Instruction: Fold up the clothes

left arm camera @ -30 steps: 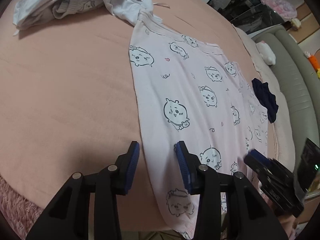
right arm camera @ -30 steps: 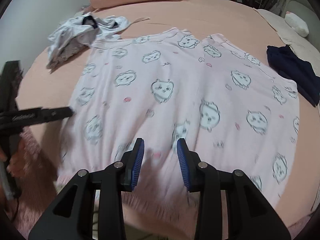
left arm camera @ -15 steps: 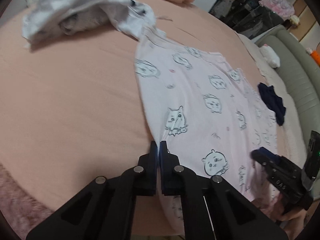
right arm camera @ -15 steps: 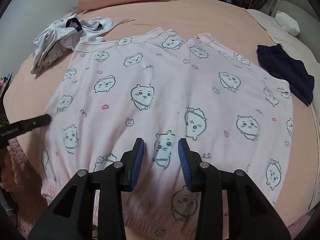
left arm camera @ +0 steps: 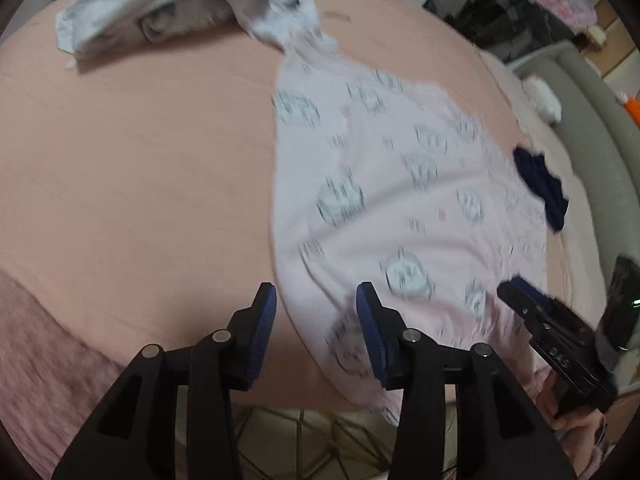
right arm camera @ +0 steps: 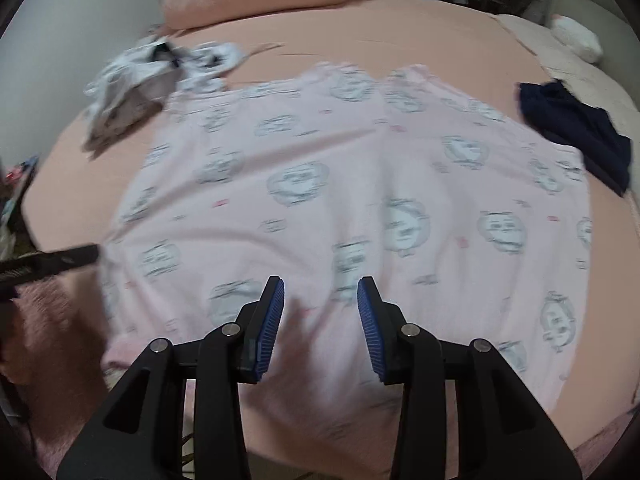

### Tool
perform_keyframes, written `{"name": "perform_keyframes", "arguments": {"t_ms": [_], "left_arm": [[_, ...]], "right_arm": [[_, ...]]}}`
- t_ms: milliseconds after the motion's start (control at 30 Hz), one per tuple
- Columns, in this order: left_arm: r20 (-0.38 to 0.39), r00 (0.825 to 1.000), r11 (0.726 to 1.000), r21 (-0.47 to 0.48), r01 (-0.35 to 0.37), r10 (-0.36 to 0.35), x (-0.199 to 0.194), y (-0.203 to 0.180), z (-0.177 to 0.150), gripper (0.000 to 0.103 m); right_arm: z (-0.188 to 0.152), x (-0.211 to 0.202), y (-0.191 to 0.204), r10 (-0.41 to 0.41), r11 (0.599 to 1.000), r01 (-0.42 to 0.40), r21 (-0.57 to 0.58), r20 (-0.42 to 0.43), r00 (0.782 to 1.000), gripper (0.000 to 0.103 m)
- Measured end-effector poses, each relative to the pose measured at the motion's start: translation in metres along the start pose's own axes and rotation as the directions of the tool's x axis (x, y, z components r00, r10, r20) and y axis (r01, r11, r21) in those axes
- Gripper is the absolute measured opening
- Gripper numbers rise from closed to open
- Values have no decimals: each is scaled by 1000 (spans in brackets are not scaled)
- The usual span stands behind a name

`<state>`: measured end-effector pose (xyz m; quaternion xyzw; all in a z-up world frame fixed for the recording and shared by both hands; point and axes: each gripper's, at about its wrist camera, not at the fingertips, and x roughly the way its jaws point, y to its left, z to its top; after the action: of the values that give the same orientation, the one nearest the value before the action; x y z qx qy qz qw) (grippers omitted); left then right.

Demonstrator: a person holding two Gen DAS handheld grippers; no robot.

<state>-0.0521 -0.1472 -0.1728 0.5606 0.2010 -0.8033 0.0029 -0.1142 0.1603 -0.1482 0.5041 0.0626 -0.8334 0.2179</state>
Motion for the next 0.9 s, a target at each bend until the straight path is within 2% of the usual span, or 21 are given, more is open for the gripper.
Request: {"name": "perform_keyframes", "arguments": {"t_ms": [100,200,300,433,467,500,567,700,833,900], "left_arm": [[7,1000,1000,-12,-14,14,0,1,-7,44],[21,999,998,-49,-26,27,-3,10,-6,44],[7,999,999,-9,-38,38,2,9,-8,44],[26,999,998,49,-33,32,7,-3,-10,43],[32,999,998,64,-28,26,9,-7,-10,39],[31,1000,997,74,-9,7,10,-9,-10,22],[29,1000,996,91,-8,5,7,-12,-13,5],[32,999,992,119,-36,33,0,-17,-18,2],[3,998,995,78,-67,67,-2,0,-17,2],[-24,998,997,41,-63,64,0,8,-17,7]], "right_arm": [[-5,1,25,22,998,-23,-63,-5,1000,38],[-10,6,33,21,996,-23,-87,-31,999,39],[-21,25,33,-58,991,41,-125,-134,989,40],[-27,20,33,-42,993,30,-113,-104,994,40],[-27,20,33,-40,993,29,-113,-101,994,40],[-27,19,33,-36,994,25,-109,-95,995,40],[-25,15,33,-13,996,7,-92,-73,997,40],[-21,8,38,29,995,-33,-89,-41,999,40],[-27,22,40,-7,994,-3,-108,-87,996,40],[-26,20,39,-17,994,6,-107,-105,994,40]]}}
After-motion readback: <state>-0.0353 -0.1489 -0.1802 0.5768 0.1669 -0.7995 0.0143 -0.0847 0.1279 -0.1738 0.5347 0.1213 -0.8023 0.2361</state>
